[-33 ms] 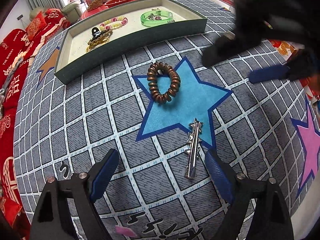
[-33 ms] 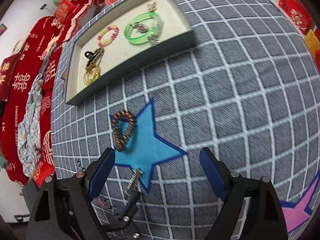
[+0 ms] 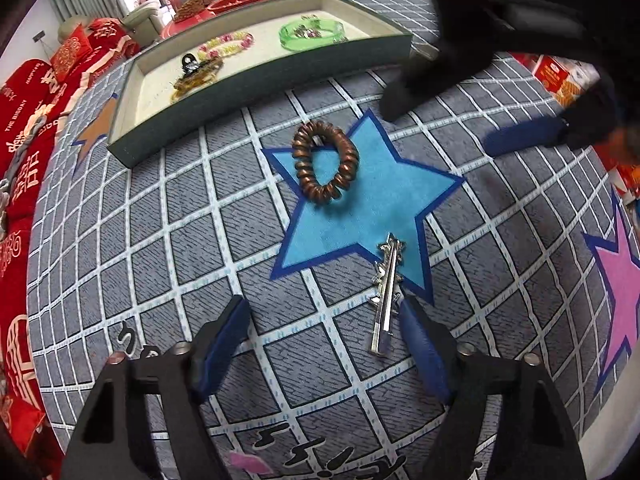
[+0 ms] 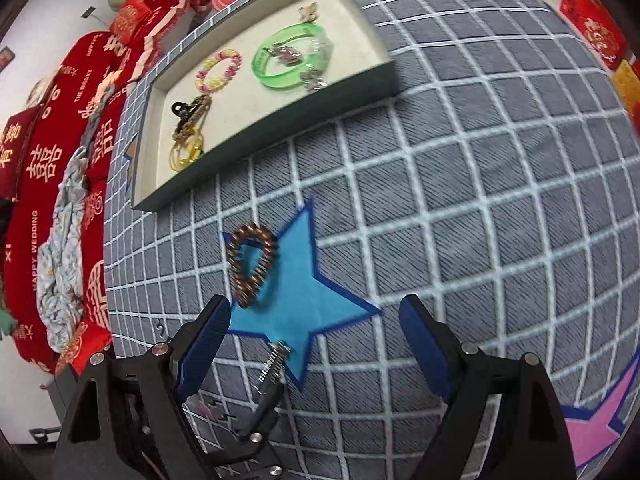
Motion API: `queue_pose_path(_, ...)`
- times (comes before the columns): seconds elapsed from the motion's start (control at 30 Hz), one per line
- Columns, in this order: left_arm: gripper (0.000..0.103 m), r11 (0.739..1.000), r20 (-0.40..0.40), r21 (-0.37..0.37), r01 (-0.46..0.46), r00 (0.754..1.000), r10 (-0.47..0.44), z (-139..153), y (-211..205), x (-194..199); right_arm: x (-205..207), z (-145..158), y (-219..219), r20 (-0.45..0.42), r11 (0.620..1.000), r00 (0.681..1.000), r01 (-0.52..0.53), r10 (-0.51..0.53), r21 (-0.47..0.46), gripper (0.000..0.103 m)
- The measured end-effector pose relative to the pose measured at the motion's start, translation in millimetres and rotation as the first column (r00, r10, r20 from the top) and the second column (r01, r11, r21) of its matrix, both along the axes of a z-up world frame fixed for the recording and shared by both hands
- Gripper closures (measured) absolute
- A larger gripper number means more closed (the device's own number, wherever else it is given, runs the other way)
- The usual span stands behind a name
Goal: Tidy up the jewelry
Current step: 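Grasp the silver barrette with the left tool while the right tool grasps the brown coiled hair tie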
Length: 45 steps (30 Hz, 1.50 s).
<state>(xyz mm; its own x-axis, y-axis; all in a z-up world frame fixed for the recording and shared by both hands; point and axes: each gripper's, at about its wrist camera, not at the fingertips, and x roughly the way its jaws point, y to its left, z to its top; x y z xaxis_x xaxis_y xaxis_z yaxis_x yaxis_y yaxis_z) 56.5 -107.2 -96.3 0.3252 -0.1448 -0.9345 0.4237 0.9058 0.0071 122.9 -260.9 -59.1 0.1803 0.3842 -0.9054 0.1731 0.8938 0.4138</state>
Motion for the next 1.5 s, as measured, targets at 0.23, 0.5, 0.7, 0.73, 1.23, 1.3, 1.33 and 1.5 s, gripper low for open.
queue_pose_path(0.23,0.015,1.000,0.012,-0.004,0.004,1.000,-0.004,-1.9,-5.1,-1.2,22.7,-11.3,23.5,-0.030,0.997,0.997,-0.070,0.071,0.015,0.022)
queue_pose_path(0.5,0.015,1.000,0.007,-0.015,0.005,1.000,-0.005,-2.8,-11.2,-4.6,34.8,-21.5,50.5,-0.072,0.986,0.984,-0.167,0.165,-0.016,0.052)
queue_pose_path(0.7,0.018,1.000,-0.003,-0.022,0.003,1.000,-0.003,-4.0,-12.3,-1.7,35.2,-24.1,52.8,-0.089,0.973,0.975,-0.212,0.204,-0.086,0.092)
queue_pose_path(0.73,0.022,0.999,-0.010,-0.035,0.009,1.000,-0.010,-3.8,-12.7,-1.2,34.8,-25.4,51.0,-0.088,0.975,0.976,-0.205,0.198,-0.084,0.091)
queue_pose_path(1.23,0.078,0.986,-0.096,-0.159,-0.043,0.995,0.028,2.0,-5.8,8.3,18.4,-20.7,25.8,-0.045,0.986,0.990,-0.140,0.137,-0.086,0.092)
queue_pose_path(1.3,0.078,0.982,-0.114,-0.177,-0.067,0.992,0.048,1.0,0.5,11.8,15.2,-21.7,24.2,-0.047,0.988,0.990,-0.133,0.130,-0.083,0.092)
queue_pose_path(1.33,0.078,0.981,-0.118,-0.180,-0.076,0.991,0.056,0.5,3.3,13.2,13.4,-22.3,22.8,-0.048,0.988,0.991,-0.127,0.124,-0.082,0.092)
queue_pose_path(1.5,0.078,0.976,-0.131,-0.191,-0.107,0.988,0.082,-0.3,11.5,21.8,7.7,-24.7,19.6,-0.053,0.992,0.992,-0.114,0.111,-0.056,0.092)
